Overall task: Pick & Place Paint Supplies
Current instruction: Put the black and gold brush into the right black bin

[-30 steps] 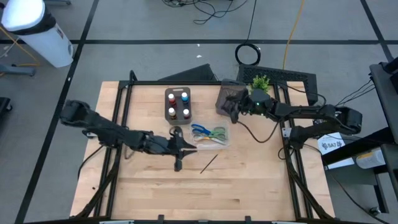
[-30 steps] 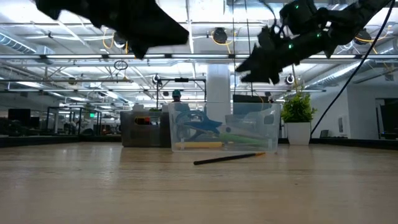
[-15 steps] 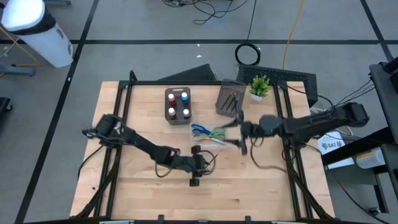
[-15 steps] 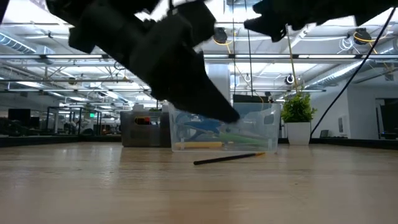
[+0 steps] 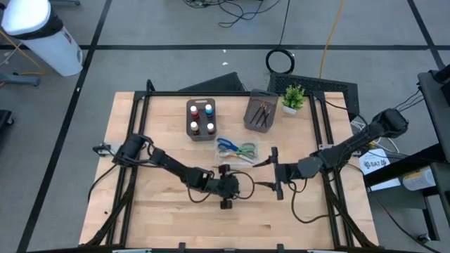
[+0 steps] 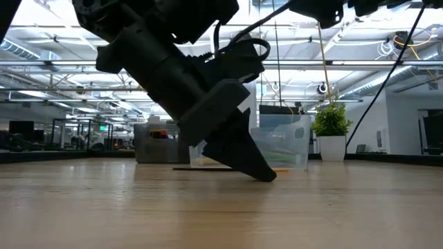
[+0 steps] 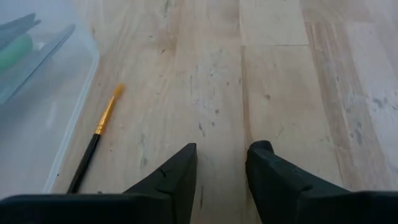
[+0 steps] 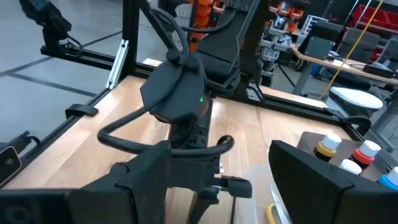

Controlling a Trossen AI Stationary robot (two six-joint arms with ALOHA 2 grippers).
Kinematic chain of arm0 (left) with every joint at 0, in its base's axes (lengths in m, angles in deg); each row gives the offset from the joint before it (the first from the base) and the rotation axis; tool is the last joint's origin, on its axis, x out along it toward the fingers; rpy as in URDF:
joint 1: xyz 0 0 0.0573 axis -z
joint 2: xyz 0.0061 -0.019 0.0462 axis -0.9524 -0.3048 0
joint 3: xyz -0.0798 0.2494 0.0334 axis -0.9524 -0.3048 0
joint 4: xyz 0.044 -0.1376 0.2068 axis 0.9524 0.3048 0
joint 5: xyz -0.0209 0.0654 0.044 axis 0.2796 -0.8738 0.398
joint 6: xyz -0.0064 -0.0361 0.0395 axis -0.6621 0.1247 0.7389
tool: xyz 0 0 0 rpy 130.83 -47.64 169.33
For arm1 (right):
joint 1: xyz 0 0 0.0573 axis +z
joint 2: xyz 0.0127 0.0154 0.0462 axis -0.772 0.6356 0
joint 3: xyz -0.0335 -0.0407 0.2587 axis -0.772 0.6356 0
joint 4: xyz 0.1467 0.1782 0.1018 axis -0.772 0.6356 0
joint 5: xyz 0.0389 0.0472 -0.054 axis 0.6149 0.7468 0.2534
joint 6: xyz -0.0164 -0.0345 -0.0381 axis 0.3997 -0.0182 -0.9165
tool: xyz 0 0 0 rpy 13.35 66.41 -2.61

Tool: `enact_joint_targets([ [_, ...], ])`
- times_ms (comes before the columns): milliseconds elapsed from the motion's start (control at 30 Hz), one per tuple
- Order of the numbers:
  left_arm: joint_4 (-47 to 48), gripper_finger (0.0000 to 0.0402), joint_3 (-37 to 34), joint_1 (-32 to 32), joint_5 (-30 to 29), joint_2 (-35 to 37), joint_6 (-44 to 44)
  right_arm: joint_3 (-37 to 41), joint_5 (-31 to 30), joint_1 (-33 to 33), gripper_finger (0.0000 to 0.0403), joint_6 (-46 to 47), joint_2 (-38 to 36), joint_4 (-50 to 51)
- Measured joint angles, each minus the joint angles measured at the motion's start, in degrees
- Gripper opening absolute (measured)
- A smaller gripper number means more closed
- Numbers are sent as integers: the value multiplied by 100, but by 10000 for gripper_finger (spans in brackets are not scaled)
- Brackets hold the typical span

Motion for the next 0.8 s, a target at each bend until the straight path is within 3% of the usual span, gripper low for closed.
enact_joint_targets([
  [100,22,134,0,-15,159,6,46,0,0,0,253,-10,0,-78],
  [233,167,120,-18,50,289,213,861,0,0,-3,253,5,1,-59],
  [533,848,114,-22,-67,-1088,680,1259,0,2,-5,253,136,0,-48],
  [800,1080,128,-87,-535,-276,660,1102,0,2,-5,253,158,-2,-50],
])
